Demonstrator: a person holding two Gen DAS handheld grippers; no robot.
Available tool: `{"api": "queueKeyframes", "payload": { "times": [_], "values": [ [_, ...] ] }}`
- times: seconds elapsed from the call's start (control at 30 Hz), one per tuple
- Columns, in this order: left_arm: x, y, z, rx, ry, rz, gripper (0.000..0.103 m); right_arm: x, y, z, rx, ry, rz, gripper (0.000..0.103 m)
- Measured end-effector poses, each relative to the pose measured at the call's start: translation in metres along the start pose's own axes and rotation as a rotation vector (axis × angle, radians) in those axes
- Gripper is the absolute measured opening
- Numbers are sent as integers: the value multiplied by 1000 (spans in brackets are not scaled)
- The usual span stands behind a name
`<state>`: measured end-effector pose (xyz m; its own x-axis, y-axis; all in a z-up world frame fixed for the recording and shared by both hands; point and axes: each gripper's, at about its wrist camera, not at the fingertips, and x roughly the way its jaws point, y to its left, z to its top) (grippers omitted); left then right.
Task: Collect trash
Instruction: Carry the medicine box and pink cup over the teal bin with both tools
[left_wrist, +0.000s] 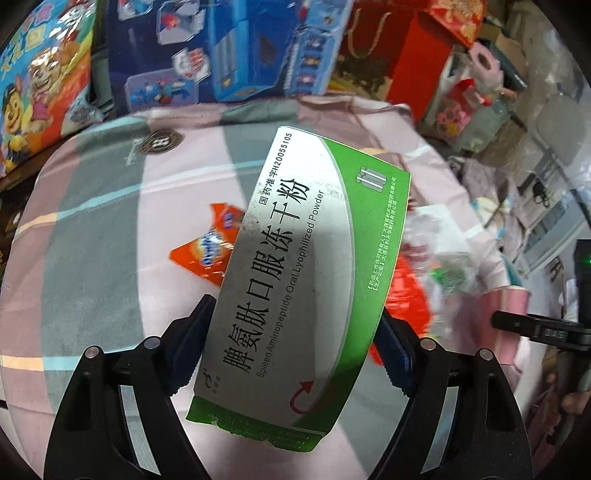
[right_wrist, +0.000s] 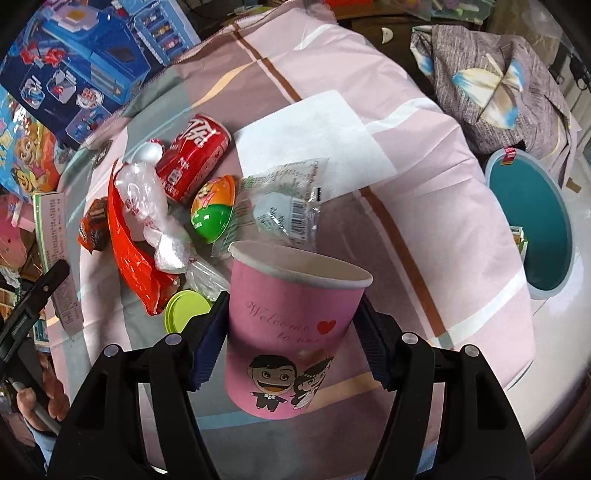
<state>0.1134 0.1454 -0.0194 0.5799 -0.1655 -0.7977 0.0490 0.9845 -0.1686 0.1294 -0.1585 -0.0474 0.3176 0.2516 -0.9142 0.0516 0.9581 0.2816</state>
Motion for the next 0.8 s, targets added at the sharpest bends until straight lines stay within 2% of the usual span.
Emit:
{"api": "queueKeyframes", "payload": {
  "times": [0.3, 0.6, 0.8],
  "values": [
    [0, -83, 8, 106, 5, -92, 82, -34, -46, 6, 66, -92, 33, 63],
    [7, -181, 18, 239, 23, -148, 82, -65, -120, 7, 185, -185, 68, 63],
    [21, -250, 22, 334, 65, -180, 82, -91, -180, -1, 269, -285, 26, 63]
  ]
}}
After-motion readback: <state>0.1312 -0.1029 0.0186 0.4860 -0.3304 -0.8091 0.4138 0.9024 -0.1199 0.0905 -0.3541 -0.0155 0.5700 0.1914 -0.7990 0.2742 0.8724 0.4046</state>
